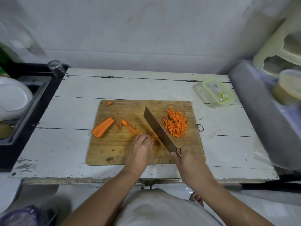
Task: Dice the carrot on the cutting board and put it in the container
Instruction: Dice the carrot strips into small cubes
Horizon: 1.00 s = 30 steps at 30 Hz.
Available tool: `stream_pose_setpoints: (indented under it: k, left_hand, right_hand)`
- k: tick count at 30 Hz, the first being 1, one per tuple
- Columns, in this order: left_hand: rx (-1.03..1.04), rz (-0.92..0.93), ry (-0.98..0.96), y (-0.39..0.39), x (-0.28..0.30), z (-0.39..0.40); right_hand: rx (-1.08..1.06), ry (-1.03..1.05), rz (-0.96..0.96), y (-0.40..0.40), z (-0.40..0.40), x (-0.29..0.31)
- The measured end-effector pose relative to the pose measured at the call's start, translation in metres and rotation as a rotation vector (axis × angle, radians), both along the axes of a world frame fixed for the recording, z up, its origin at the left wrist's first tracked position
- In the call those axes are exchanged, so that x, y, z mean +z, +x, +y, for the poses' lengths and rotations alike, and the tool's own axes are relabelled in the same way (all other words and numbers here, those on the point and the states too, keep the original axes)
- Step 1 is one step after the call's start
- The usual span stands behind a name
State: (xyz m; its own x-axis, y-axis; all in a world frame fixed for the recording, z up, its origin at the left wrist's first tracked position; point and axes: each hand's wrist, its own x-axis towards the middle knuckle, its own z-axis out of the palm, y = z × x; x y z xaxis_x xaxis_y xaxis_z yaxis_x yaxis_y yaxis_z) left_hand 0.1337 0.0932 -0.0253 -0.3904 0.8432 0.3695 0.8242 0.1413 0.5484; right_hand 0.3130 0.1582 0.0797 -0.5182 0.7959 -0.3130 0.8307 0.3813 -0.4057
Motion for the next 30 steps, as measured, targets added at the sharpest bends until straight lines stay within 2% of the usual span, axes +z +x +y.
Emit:
stream_pose_setpoints:
  k: [11, 19, 30]
  left_hand:
    - [0.027, 0.007, -0.042, 0.001, 0.003, 0.001]
    - [-0.054, 0.028, -0.063, -0.004, 0.000, -0.008]
    - [-0.034, 0.030, -0.046, -0.005, 0.001, -0.008]
  right_hand:
    - [0.083, 0.098, -0.137, -0.025, -0.008, -0.007]
    - [-0.107, -0.026, 0.013, -0.014, 0.008, -0.008]
    - [0.008, -0.014, -0.045, -0.003, -0.017, -0.006]
